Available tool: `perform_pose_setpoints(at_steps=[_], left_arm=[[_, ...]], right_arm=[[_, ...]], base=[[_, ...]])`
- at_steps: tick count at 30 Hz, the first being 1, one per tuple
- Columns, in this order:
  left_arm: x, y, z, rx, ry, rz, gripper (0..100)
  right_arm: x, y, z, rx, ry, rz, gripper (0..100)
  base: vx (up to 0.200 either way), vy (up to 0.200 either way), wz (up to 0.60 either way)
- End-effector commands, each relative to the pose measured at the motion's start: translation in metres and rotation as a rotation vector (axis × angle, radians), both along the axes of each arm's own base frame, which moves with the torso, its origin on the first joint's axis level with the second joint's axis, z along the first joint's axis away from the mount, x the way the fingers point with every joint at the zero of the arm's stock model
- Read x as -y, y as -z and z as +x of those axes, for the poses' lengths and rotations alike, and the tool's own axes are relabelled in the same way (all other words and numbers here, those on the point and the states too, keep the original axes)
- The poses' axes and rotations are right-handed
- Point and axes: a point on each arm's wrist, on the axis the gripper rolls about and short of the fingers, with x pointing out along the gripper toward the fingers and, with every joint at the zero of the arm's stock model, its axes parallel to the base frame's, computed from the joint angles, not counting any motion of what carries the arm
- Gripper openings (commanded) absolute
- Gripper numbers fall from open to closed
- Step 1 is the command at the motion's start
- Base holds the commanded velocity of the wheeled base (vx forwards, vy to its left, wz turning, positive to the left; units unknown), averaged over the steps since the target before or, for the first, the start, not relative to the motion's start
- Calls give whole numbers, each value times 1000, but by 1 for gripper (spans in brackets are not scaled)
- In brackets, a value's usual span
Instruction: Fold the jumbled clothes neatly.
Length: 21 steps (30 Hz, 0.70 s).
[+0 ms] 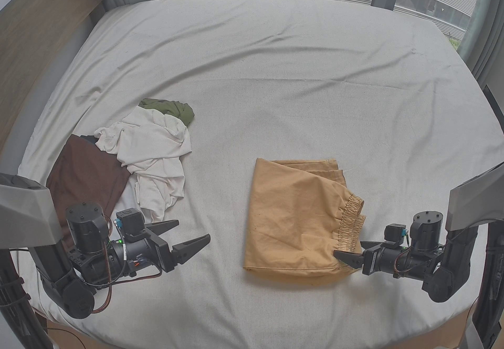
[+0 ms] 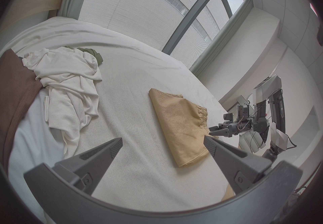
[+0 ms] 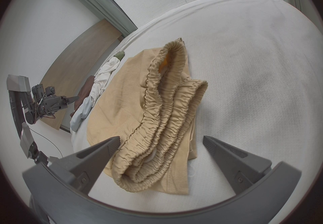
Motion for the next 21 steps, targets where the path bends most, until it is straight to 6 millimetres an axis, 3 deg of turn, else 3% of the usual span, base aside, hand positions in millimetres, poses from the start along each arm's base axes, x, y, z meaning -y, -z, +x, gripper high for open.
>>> perform_pose_setpoints(at_steps=[1,15,16,21], left_arm=[[0,0,0,1,1,0,100],[0,-2,0,7,1,-2,100],[-1,-1,1,5,-3,-2,100],[-1,-5,6,37,-17,-1,100]], right_arm=[[-6,5,-2,-42,-11,21,100],[-31,5,-5,-126,-60,153,100],[-32,4,-4,-121,-61,158,0],[-33,1,-2,-105,-58,162,0]], base=[[0,0,0],[0,0,0],[0,0,0],[0,0,0]])
